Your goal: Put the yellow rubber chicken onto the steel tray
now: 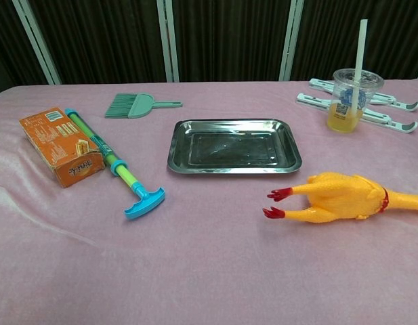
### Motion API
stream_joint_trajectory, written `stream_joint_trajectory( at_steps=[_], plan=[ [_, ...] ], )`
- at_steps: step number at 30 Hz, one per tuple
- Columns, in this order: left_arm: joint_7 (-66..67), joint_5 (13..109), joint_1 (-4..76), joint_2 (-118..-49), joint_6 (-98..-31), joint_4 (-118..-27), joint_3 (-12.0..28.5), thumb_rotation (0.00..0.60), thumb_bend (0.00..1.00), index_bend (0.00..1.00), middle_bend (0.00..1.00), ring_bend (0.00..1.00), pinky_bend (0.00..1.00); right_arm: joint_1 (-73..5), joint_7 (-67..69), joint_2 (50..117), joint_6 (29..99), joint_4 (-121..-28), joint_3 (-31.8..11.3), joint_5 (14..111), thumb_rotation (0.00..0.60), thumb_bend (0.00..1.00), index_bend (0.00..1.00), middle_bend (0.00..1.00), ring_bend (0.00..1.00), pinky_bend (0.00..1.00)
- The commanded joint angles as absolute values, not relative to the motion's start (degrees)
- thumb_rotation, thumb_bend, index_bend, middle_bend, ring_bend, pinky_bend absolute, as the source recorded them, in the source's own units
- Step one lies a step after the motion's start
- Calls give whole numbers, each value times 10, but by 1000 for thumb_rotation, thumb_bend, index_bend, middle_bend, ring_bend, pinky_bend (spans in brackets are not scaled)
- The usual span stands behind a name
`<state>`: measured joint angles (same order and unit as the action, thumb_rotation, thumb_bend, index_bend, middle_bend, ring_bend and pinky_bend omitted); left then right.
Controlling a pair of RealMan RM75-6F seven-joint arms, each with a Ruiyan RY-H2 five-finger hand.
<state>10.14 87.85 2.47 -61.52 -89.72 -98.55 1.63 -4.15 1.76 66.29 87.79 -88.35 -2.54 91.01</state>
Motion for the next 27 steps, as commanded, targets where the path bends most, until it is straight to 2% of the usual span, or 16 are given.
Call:
stream_joint_trajectory(
  at_steps=[1,12,20,27],
  plan=[
    [101,880,24,-612,-897,-989,15,600,21,60,116,86,66,-51,34,658,872,-886,-26,921,600,117,43,152,176,201],
    [96,885,25,-607,-895,-996,14,600,20,60,110,86,67,-116,76,644,788,-911,-30,940,600,174,104,182,197,202],
    [92,883,27,-605,-887,-998,14,600,21,61,105,86,67,-188,73,653,657,-918,-38,902,600,181,131,210,214,202],
    [88,878,29,-605,-876,-996,11,600,20,60,100,86,67,-228,59,689,573,-892,-36,865,600,181,163,222,230,218]
  ],
)
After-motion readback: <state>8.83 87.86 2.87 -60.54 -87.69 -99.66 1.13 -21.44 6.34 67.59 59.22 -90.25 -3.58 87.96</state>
